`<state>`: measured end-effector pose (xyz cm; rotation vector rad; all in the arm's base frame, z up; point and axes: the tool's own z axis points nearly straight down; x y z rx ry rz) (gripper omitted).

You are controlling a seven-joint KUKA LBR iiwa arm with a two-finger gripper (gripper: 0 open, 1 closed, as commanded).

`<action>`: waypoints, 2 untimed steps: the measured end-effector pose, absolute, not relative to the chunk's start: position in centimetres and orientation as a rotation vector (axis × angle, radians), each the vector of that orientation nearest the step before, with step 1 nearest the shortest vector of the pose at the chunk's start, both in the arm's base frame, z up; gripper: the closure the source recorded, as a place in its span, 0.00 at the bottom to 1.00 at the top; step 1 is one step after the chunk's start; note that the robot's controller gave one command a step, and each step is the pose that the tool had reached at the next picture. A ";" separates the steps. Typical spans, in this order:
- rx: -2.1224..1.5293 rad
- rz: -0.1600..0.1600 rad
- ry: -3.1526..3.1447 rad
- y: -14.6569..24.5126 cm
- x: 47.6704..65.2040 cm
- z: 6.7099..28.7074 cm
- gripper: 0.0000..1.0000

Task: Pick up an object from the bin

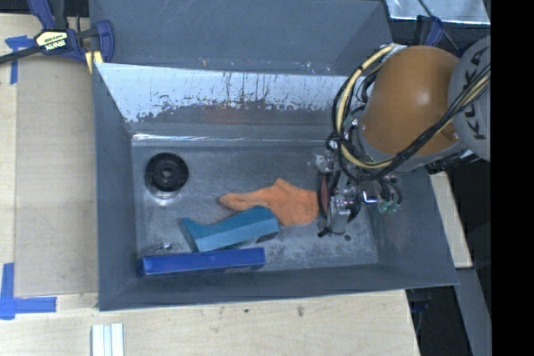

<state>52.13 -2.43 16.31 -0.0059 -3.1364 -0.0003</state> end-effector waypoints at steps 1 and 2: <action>-0.005 0.000 -3.145 -2.4 52.3 16.7 0.00; 0.103 0.001 -3.145 -1.9 56.0 15.2 0.00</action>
Offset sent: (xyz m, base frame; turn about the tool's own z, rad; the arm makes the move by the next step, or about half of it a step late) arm 0.0665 0.0117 -0.0247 -0.1242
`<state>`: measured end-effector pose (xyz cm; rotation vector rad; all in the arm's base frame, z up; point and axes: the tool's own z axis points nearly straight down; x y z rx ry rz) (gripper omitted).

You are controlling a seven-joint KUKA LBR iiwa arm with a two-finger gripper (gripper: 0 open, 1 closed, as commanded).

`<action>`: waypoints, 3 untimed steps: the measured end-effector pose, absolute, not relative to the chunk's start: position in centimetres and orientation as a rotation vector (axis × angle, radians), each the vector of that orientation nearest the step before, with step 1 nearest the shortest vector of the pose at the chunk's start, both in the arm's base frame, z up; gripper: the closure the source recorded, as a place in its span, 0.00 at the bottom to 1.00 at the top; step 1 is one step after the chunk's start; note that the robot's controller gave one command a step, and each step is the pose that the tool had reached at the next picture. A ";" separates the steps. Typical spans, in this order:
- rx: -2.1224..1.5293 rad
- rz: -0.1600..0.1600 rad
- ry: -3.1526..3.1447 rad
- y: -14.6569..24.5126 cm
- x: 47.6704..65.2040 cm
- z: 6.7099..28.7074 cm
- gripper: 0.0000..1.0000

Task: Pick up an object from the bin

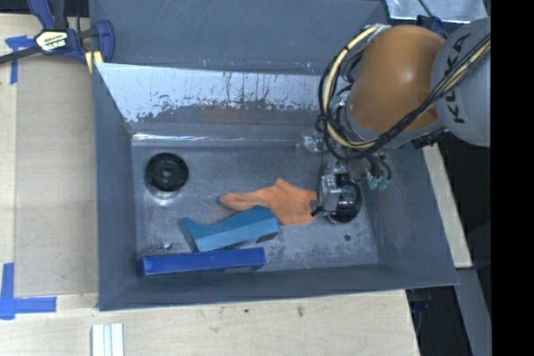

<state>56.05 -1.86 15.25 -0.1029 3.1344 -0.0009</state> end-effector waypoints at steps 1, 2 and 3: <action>-0.169 0.000 3.130 -4.2 56.2 11.6 0.00; -0.182 -0.003 3.131 -0.6 57.6 9.2 0.00; -0.570 -0.001 3.085 -2.1 53.8 7.1 1.00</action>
Offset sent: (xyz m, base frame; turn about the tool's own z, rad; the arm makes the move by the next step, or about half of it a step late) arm 0.0240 0.0393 -0.0720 -0.0615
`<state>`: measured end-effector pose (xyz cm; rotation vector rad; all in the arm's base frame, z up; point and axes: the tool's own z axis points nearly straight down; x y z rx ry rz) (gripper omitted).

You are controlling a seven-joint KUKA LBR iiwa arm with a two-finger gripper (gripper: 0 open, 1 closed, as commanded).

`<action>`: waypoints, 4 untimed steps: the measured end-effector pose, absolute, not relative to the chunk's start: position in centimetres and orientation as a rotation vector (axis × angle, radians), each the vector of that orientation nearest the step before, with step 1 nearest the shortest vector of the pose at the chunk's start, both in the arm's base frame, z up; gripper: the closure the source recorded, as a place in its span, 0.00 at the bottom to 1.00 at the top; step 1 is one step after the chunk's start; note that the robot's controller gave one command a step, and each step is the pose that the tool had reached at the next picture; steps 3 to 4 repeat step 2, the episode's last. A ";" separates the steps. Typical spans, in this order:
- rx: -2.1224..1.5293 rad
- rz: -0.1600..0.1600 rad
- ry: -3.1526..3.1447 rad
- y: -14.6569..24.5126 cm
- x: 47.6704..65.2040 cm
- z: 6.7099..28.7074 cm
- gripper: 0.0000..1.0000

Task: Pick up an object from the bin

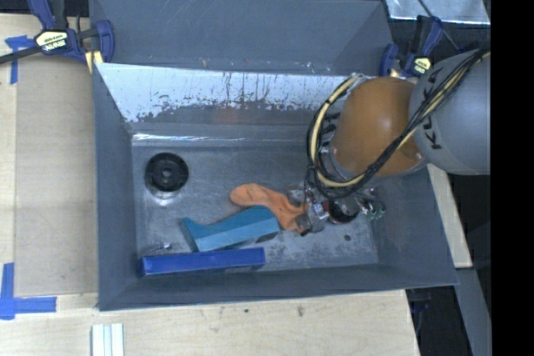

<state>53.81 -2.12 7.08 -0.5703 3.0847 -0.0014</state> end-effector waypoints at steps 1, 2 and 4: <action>-0.570 -0.001 3.085 -2.1 53.8 7.1 1.00; -0.609 -0.001 3.077 -0.2 55.3 20.5 1.00; -0.609 -0.001 3.077 -0.2 55.3 20.5 1.00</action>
Offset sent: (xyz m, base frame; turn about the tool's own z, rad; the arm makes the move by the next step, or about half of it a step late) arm 0.0136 0.0193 0.1336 -0.0292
